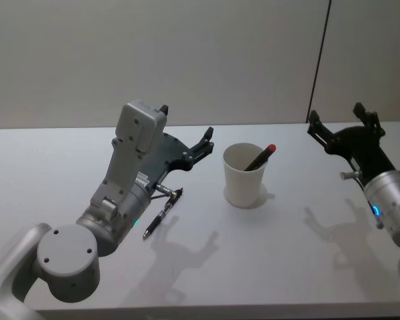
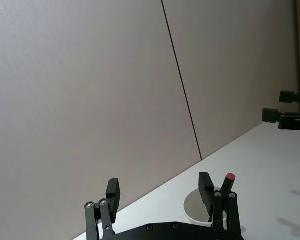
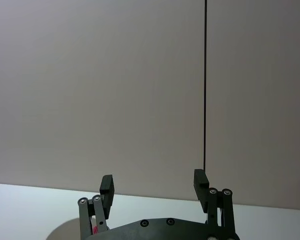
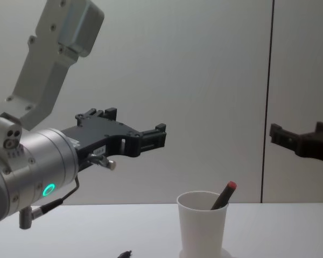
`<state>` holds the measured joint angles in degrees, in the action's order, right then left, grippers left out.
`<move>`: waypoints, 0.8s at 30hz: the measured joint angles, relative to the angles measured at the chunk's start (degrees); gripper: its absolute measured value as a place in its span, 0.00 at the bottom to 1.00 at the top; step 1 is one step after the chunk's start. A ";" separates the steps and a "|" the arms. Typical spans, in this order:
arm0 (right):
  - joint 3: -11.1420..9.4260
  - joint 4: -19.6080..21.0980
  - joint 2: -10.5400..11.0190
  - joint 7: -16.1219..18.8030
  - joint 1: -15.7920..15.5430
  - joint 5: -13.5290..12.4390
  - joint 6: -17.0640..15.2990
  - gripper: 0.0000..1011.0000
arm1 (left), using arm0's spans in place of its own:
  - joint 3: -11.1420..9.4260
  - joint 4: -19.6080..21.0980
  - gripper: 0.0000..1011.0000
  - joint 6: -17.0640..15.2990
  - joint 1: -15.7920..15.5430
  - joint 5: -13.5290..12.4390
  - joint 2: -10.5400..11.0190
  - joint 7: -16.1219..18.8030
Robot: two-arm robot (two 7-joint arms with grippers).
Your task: Place the pen into the pen holder.
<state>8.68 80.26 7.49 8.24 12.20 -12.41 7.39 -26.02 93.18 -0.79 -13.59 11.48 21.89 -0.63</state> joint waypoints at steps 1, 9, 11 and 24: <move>-0.06 0.28 0.12 -0.09 -0.26 -0.03 -0.23 0.99 | 0.00 0.00 0.99 0.00 0.00 0.00 0.00 0.00; -0.51 2.08 0.92 -0.73 -1.90 -0.19 -1.66 0.99 | 0.03 0.00 0.99 -0.01 0.01 0.01 -0.01 -0.05; -0.58 2.30 1.01 -0.81 -2.10 -0.20 -1.84 0.99 | 0.06 -0.01 0.99 -0.07 0.03 0.04 0.00 -0.08; -0.83 3.38 1.45 -1.19 -3.07 -0.31 -2.71 0.99 | 0.88 -0.55 0.99 -3.11 0.46 3.19 0.57 -1.48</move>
<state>7.86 83.63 8.94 7.04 9.13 -12.72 4.69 -25.14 92.63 -3.91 -13.13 14.67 22.46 -2.11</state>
